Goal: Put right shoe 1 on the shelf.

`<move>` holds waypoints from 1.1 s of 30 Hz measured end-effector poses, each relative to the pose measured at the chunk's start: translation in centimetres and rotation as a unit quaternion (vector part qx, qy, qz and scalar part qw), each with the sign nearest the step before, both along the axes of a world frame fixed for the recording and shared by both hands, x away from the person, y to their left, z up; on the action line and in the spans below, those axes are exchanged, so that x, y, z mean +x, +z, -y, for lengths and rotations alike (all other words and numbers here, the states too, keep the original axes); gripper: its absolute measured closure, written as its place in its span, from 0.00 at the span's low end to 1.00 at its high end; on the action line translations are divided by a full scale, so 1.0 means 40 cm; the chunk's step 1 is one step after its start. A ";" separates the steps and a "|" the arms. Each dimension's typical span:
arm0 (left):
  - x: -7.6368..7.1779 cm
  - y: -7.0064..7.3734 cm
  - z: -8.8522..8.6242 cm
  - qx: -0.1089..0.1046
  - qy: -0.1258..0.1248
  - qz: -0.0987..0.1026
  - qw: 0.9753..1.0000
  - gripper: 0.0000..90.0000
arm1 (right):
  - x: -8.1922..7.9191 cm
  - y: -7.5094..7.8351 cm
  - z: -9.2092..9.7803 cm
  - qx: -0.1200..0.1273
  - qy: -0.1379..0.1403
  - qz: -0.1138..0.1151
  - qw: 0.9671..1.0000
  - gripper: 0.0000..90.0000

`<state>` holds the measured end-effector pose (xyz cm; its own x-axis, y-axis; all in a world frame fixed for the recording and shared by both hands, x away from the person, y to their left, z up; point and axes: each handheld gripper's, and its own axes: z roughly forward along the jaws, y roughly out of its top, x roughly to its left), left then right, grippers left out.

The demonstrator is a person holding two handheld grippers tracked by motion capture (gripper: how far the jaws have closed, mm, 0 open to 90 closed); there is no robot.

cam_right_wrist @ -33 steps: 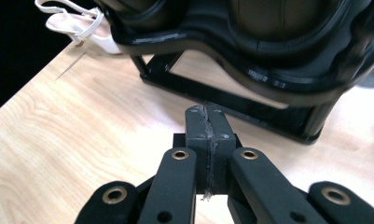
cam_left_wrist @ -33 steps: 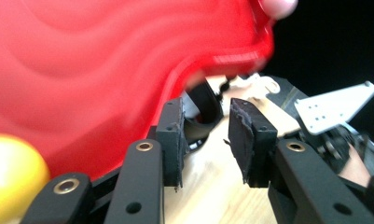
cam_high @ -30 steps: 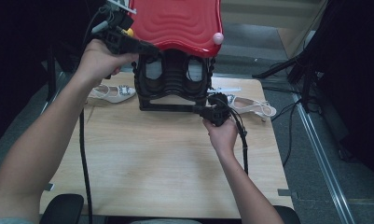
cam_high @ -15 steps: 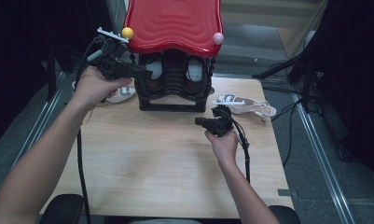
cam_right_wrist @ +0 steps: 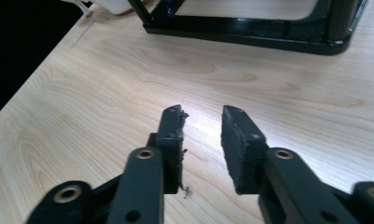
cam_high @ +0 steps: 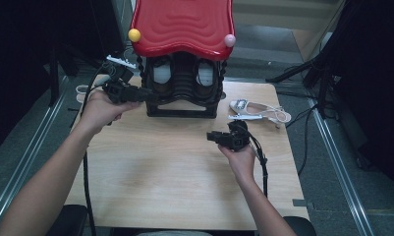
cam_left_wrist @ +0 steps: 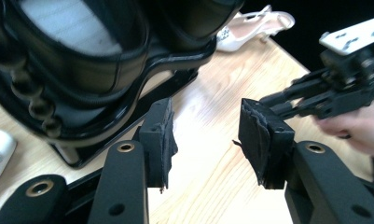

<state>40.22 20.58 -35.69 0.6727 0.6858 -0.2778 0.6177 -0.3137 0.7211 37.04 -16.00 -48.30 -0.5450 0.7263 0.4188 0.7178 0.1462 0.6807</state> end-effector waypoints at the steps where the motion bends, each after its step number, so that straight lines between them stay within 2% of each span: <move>1: -0.001 -0.009 -0.003 -0.004 0.001 -0.003 1.000 0.62 | -0.001 -0.002 0.005 -0.001 0.002 0.001 1.000 0.75; 5: -0.005 -0.037 -0.018 -0.003 0.010 -0.010 1.000 0.62 | -0.010 -0.011 0.025 -0.002 0.008 0.003 1.000 0.74; 8: -0.009 -0.058 -0.027 0.006 0.014 -0.013 1.000 0.62 | -0.011 -0.022 0.039 0.007 0.014 -0.009 1.000 0.71; 11: -0.012 -0.075 -0.038 0.000 0.018 -0.015 1.000 0.62 | -0.008 -0.029 0.051 0.018 0.018 -0.025 0.999 0.73; 15: -0.013 -0.103 -0.046 0.014 0.018 -0.016 1.000 0.62 | -0.008 -0.030 0.057 0.012 0.010 -0.020 1.000 0.72; 21: -0.008 -0.138 -0.065 0.005 0.019 -0.031 0.999 0.63 | -0.014 -0.032 0.059 0.004 0.003 -0.008 1.000 0.72; 24: -0.004 -0.146 -0.074 0.011 0.021 -0.025 0.999 0.63 | -0.015 -0.031 0.064 0.008 -0.005 -0.012 1.000 0.69; 26: 0.000 -0.151 -0.081 0.007 0.022 -0.025 0.999 0.63 | -0.014 -0.030 0.073 0.010 -0.022 -0.003 1.000 0.66; 29: 0.008 -0.159 -0.092 0.007 0.025 -0.025 0.999 0.63 | -0.011 -0.031 0.086 0.013 -0.032 -0.005 0.999 0.70; 31: 0.012 -0.166 -0.100 0.007 0.025 -0.025 0.999 0.64 | -0.011 -0.039 0.089 0.003 -0.027 -0.004 1.000 0.71; 33: 0.020 -0.174 -0.110 0.006 0.030 -0.028 0.999 0.67 | -0.018 -0.046 0.089 -0.019 -0.014 0.018 1.000 0.71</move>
<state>41.00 24.98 -42.67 0.6138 0.7276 -0.3064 0.6753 -0.2829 0.6811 36.33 -19.56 -50.15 -0.5381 0.7571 0.3703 0.6969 0.1526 0.7008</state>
